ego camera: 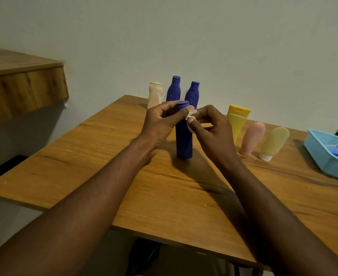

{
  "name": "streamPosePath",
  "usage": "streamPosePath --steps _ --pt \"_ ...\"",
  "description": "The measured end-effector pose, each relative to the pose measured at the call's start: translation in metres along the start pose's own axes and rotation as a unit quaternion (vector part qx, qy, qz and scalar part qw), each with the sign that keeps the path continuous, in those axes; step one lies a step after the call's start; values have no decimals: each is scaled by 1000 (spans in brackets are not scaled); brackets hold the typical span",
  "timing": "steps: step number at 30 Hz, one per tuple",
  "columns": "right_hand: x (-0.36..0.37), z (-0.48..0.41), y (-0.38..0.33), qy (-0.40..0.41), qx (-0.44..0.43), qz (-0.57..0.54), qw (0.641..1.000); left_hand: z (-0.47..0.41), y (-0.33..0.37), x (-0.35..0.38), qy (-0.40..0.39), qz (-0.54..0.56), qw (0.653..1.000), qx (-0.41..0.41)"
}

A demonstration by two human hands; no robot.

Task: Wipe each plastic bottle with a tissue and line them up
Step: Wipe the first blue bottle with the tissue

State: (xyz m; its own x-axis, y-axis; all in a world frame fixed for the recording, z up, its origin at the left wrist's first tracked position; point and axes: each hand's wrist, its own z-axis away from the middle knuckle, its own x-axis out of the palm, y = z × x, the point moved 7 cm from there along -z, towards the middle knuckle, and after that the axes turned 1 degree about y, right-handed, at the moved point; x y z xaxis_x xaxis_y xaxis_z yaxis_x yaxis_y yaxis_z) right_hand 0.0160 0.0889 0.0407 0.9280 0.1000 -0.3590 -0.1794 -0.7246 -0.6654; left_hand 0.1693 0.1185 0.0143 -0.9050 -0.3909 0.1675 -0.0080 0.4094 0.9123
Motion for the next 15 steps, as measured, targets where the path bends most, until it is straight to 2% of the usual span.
streamPosePath --steps 4,10,13,15 --pt "-1 -2 9 -34 37 -21 999 0 4 -4 35 -17 999 27" --pt "9 4 30 -188 123 8 974 -3 3 -10 76 -18 997 29" --pt "21 11 36 -272 125 65 952 -5 -1 -10 86 -26 996 23" --pt "22 10 36 -264 111 77 955 -5 -3 -11 93 -22 995 15"
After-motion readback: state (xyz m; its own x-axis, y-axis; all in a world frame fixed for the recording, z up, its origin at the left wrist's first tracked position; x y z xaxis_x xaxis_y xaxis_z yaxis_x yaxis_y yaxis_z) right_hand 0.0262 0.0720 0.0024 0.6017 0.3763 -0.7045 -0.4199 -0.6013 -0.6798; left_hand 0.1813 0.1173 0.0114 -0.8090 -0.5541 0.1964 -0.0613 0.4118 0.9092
